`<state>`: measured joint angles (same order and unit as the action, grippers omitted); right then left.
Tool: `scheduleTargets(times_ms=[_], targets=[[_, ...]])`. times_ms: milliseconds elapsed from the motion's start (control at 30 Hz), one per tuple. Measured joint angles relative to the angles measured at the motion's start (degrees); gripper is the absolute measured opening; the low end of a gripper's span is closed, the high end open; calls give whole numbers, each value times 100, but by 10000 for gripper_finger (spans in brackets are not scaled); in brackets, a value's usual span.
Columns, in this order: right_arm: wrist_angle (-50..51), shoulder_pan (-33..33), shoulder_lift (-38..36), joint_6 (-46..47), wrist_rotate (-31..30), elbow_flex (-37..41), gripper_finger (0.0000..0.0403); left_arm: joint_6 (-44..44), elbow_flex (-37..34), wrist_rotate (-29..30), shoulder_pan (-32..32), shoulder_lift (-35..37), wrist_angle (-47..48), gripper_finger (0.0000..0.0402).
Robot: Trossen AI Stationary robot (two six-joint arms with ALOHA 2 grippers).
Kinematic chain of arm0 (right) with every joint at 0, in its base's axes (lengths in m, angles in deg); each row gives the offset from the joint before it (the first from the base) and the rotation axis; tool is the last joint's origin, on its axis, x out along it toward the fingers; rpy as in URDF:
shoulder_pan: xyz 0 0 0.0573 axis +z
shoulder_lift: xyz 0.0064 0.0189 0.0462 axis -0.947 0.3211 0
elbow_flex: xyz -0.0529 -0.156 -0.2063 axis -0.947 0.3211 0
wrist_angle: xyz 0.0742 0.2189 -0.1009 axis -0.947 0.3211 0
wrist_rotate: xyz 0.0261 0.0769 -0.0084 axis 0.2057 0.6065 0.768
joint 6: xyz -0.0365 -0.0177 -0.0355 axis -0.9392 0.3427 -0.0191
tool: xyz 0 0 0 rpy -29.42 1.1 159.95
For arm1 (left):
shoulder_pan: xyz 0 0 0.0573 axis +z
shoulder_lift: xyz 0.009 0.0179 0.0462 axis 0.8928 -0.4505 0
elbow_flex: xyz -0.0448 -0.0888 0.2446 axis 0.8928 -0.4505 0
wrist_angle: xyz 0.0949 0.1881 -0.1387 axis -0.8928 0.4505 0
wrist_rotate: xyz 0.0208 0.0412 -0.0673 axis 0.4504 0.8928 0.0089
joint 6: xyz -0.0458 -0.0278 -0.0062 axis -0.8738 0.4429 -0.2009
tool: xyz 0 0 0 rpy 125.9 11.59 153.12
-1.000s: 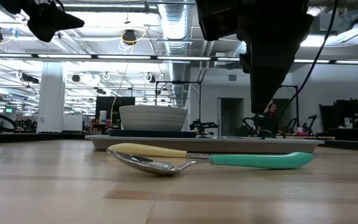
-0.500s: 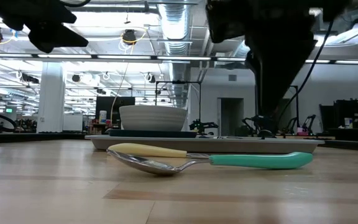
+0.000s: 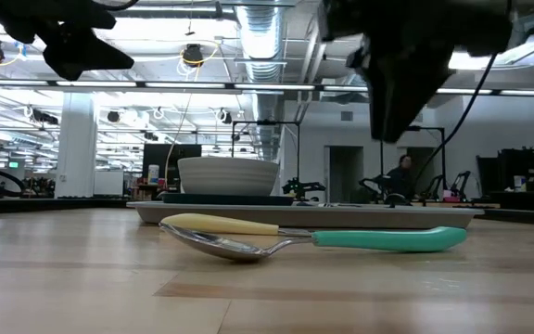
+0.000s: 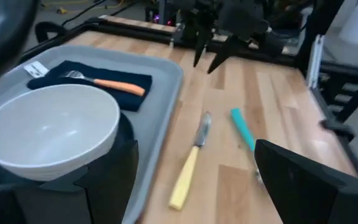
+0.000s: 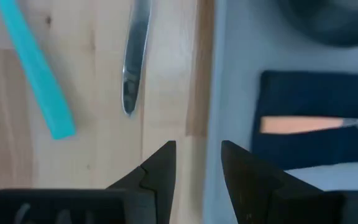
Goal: Set up tray
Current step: Put the green spoon on top of the black napkin on the gray tray
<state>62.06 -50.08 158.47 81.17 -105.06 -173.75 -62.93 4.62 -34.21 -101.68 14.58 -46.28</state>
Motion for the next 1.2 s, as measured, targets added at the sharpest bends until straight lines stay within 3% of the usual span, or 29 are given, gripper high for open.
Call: scheduleTargets(times_ms=[400,533,633,867,1033,1200], targets=[[-289,15,-904,-338,22,0,119,-98,4,-246,214,-132,-529,309],[-396,34,-903,-228,75,0,119,179,4,-626,214,-494,-580,309],[-392,64,-846,-143,344,-4,119,596,4,-997,182,-890,-674,309],[-364,356,-831,166,647,0,119,2119,412,-1011,17,-1808,-703,309],[-322,652,-831,233,647,0,119,3402,928,-730,-141,-2546,-572,309],[-327,873,-831,584,648,0,119,4104,1466,-362,-273,-3359,-561,309]])
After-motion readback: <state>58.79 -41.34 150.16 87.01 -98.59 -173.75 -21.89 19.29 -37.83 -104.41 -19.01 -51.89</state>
